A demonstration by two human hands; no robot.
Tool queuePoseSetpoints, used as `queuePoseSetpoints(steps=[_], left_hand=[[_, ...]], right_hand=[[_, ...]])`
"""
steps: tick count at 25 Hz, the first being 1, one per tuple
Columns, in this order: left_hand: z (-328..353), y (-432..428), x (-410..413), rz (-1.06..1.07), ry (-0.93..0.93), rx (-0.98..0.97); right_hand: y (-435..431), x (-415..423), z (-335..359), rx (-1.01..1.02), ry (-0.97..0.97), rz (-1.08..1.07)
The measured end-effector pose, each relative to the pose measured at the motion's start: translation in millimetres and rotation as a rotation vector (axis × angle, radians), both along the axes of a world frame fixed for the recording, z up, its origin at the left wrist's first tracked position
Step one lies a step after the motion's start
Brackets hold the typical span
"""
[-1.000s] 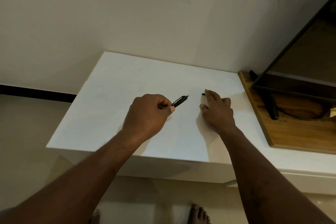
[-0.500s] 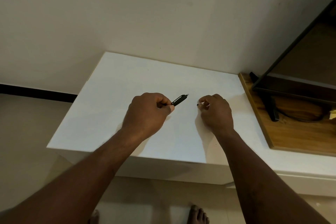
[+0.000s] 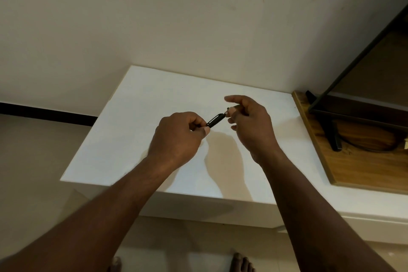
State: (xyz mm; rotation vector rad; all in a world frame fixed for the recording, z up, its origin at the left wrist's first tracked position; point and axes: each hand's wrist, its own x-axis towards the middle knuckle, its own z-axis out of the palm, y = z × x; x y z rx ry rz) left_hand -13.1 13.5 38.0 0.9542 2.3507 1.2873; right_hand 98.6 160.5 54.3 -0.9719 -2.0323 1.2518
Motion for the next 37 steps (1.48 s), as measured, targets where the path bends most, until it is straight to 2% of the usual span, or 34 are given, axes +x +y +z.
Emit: queuePoseSetpoints(steps=[4, 8, 19, 37], left_hand=[[-0.1, 0.4, -1.7, 0.022, -0.007, 0.008], [0.6, 1.3, 2.0, 0.009, -0.013, 0.025], [2.3, 0.2, 3.6, 0.032, 0.009, 0.025], [5.6, 1.1, 6.4, 0.026, 0.025, 0.055]], right_hand=[[-6.3, 4.2, 14.5, -0.246, 0.157, 0.005], [-5.6, 7.8, 17.4, -0.368, 0.243, -0.021], [-10.4, 7.2, 19.7, -0.338, 0.229, 0.059], [-8.2, 7.2, 14.7, -0.301, 0.133, 0.029]])
